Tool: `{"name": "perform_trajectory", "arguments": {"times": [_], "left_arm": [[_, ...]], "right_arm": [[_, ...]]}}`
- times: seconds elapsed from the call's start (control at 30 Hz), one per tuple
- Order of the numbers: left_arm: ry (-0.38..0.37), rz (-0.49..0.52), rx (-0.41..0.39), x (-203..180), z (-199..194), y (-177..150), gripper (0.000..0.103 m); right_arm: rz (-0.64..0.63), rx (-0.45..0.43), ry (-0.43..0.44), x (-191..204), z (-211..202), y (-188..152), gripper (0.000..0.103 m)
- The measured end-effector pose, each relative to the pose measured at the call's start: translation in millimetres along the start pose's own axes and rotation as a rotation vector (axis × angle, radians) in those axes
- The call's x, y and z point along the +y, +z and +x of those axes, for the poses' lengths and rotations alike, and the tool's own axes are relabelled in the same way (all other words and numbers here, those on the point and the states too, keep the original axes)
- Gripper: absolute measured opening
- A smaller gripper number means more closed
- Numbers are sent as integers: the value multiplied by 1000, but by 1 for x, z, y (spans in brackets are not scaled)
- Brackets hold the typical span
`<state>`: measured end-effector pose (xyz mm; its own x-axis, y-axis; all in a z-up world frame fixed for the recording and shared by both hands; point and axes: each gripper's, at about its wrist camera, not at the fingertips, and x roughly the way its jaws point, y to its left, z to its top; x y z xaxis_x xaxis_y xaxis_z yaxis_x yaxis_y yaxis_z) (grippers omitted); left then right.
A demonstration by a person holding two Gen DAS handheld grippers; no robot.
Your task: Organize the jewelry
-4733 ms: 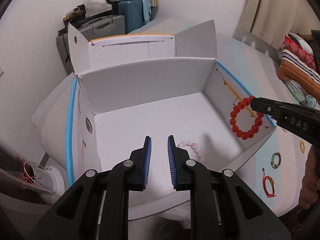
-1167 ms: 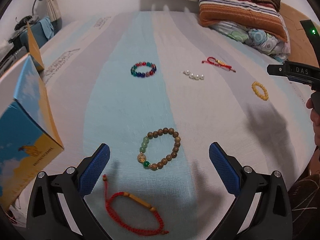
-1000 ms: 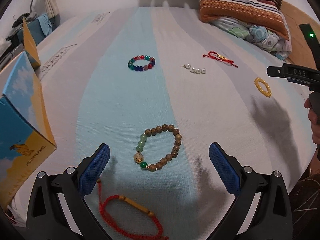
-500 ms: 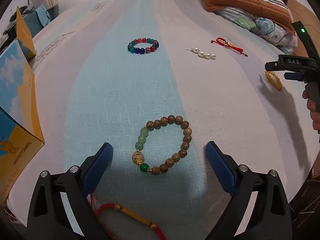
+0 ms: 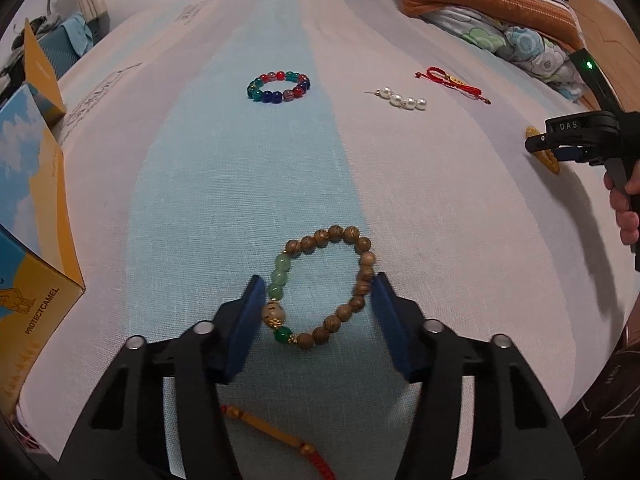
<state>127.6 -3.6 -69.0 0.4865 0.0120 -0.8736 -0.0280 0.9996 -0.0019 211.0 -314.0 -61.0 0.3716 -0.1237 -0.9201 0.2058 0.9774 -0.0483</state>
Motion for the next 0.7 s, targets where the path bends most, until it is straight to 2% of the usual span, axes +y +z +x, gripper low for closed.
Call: {"name": "perform_trajectory", "arguments": {"times": [0.03,0.2,0.3,0.33,0.37,0.4,0.7], "left_arm": [[0,4,2,-1,0,0,45],[-5,13,12,-2,0,0,19],[-10,1,18,1,-2,0,10],[-11,-1,18,1,-2,1,10],[-11,-3,18,1,-3,1,10],[-10,-3,19,1,-4,1,10],[-21,-3,12,0,-13,3,10]], "right_arm": [[-5,1,-3,-1,0,0,41],[-24,-3,-6,-1,-4,-4,18],[-31,-13,1,-11,-1,3,18],[-31,-16,1,-12,-2,2,17],[-32,-18,1,-11,-2,2,11],[-34,-21,3,-12,-3,1,9],[-45,-39,11,-13,-9,1,9]]}}
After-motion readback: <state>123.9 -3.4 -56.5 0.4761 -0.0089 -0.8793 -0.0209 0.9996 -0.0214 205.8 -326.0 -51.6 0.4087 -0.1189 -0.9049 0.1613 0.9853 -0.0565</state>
